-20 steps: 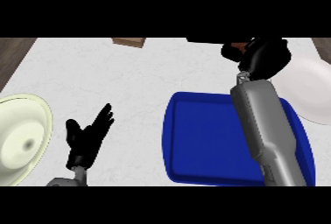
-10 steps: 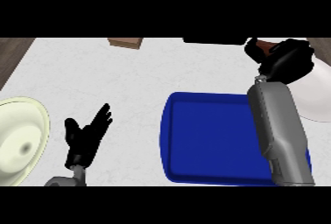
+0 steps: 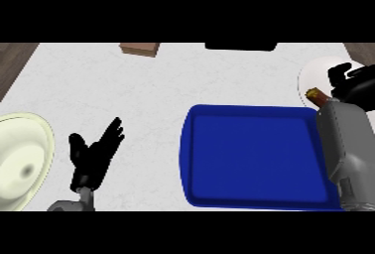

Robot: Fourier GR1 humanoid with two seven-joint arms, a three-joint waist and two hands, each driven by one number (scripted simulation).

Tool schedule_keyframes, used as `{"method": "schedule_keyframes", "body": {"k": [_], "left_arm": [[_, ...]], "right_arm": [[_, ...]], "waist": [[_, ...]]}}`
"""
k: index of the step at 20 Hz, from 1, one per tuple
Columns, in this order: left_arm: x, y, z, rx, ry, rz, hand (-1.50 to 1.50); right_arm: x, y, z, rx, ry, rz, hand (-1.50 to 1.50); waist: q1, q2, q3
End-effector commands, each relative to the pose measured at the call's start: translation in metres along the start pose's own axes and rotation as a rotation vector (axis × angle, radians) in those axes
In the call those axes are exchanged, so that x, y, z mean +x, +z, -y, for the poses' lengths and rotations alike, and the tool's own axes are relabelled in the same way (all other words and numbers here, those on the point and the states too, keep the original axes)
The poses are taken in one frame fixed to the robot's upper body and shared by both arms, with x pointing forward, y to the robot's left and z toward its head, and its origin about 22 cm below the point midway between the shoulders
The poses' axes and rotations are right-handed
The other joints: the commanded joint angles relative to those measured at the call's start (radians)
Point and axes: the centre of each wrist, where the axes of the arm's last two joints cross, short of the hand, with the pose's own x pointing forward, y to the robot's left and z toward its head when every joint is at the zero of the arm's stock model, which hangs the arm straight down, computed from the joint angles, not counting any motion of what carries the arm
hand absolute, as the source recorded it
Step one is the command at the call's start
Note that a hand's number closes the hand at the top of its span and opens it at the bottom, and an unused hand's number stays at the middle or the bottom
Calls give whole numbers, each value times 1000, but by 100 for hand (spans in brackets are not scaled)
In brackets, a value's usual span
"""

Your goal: Pick the sweet potato from the tray and place it in the plate

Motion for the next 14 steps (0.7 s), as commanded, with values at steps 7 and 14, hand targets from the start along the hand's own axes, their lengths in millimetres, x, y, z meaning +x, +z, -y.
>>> {"method": "schedule_keyframes", "body": {"k": [7, 14], "left_arm": [[0, 2, -8, -8, -5, 16, 0], [-13, 12, 6, -17, 3, 7, 0]], "right_arm": [[-62, -59, -13, -125, -35, -89, 150], [-70, -67, -16, 180, 179, -295, -150]], "waist": [[3, 1, 3], [15, 0, 6]]}}
